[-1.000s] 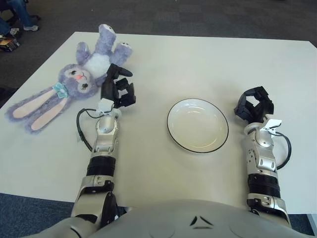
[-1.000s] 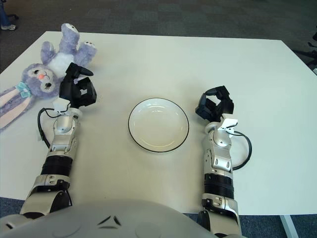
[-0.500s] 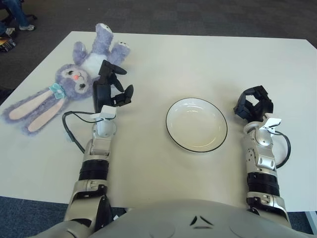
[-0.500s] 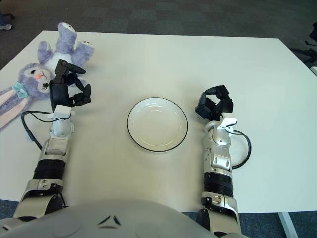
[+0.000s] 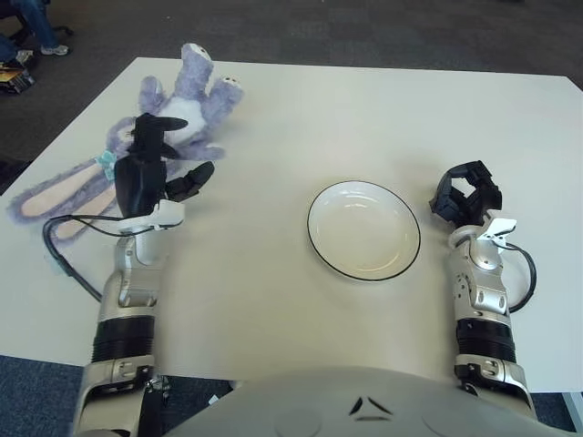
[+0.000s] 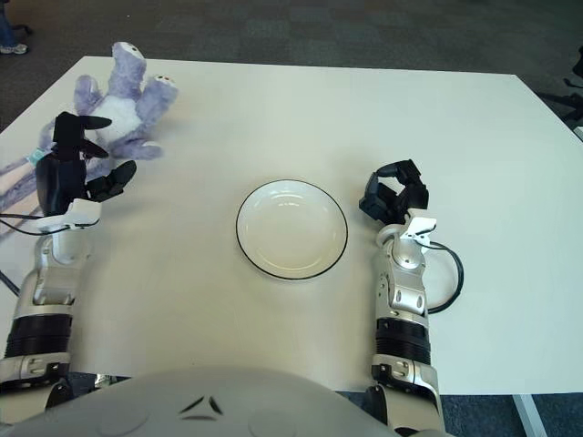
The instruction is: Put the doll into the plate.
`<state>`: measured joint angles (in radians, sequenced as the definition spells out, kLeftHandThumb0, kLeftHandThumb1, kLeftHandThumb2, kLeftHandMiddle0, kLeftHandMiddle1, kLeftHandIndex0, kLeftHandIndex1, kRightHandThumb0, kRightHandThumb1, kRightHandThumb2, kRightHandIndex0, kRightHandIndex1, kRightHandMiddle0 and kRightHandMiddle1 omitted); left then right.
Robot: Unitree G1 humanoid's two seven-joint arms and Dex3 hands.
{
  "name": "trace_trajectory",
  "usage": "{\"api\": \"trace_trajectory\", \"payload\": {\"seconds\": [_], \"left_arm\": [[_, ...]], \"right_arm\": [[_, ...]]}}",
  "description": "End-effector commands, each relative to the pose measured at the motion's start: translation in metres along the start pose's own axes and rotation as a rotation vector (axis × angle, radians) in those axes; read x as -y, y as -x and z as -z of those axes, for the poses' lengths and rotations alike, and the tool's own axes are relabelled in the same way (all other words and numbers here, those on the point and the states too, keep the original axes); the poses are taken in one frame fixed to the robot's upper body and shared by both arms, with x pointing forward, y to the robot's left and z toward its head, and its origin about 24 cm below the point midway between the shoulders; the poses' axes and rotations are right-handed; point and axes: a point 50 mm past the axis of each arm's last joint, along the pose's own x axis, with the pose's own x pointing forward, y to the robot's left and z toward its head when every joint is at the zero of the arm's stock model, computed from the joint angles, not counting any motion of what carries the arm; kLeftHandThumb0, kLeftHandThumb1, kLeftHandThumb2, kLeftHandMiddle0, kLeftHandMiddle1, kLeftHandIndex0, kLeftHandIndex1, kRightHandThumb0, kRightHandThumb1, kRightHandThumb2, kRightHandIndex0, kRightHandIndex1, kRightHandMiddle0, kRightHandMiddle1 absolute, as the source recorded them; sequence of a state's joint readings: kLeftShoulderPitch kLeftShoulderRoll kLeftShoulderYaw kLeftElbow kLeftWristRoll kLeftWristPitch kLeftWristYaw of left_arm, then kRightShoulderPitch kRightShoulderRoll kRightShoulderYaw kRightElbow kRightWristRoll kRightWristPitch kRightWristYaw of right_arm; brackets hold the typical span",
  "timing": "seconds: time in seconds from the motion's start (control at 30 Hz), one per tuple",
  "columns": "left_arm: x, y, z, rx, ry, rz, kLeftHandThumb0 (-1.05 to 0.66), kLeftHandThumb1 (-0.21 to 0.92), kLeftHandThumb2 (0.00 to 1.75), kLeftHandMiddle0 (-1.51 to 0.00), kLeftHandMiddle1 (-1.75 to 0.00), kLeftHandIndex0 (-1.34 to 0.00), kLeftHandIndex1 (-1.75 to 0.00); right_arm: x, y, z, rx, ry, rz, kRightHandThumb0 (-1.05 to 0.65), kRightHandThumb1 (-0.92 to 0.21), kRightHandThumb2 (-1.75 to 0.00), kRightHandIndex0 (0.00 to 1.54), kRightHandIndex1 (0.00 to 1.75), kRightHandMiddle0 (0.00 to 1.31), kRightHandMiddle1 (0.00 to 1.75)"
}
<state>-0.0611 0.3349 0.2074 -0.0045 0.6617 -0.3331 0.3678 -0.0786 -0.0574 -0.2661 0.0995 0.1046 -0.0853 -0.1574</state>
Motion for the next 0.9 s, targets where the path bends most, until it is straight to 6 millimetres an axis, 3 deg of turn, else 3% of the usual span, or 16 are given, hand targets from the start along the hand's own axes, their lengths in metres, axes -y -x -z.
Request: {"api": "trace_trajectory", "payload": {"seconds": [0.0, 0.23, 0.33, 0.53, 0.87], "left_arm": [[-0.006, -0.004, -0.003, 0.007, -0.122, 0.026, -0.87, 0.92, 0.46, -0.01, -0.88, 0.00, -0.66], [-0.015, -0.005, -0.004, -0.053, -0.314, 0.052, -0.99, 0.92, 0.52, 0.00, -0.44, 0.00, -0.41], [-0.017, -0.006, -0.004, -0.079, -0.363, 0.054, -1.01, 0.92, 0.53, 0.00, -0.33, 0.00, -0.34], [-0.023, -0.012, -0.002, -0.139, -0.468, 0.028, -0.99, 0.92, 0.45, 0.00, -0.21, 0.00, -0.27], [-0.029, -0.018, 0.003, -0.193, -0.512, 0.025, -0.98, 0.92, 0.31, 0.00, -0.19, 0.00, -0.16]], "right_arm": [[0.006, 0.010, 0.019, -0.084, 0.007, 0.014, -0.46, -0.40, -1.22, 1.16, 1.75, 0.55, 1.75], [0.007, 0.009, 0.019, -0.087, 0.006, 0.002, -0.46, -0.39, -1.22, 1.17, 1.75, 0.56, 1.75], [0.007, 0.009, 0.020, -0.089, 0.005, -0.002, -0.46, -0.39, -1.22, 1.17, 1.75, 0.56, 1.75], [0.007, 0.009, 0.020, -0.090, 0.004, -0.013, -0.46, -0.39, -1.23, 1.18, 1.75, 0.56, 1.75], [0.008, 0.009, 0.021, -0.096, 0.011, -0.021, -0.46, -0.38, -1.24, 1.19, 1.75, 0.57, 1.75]]}}
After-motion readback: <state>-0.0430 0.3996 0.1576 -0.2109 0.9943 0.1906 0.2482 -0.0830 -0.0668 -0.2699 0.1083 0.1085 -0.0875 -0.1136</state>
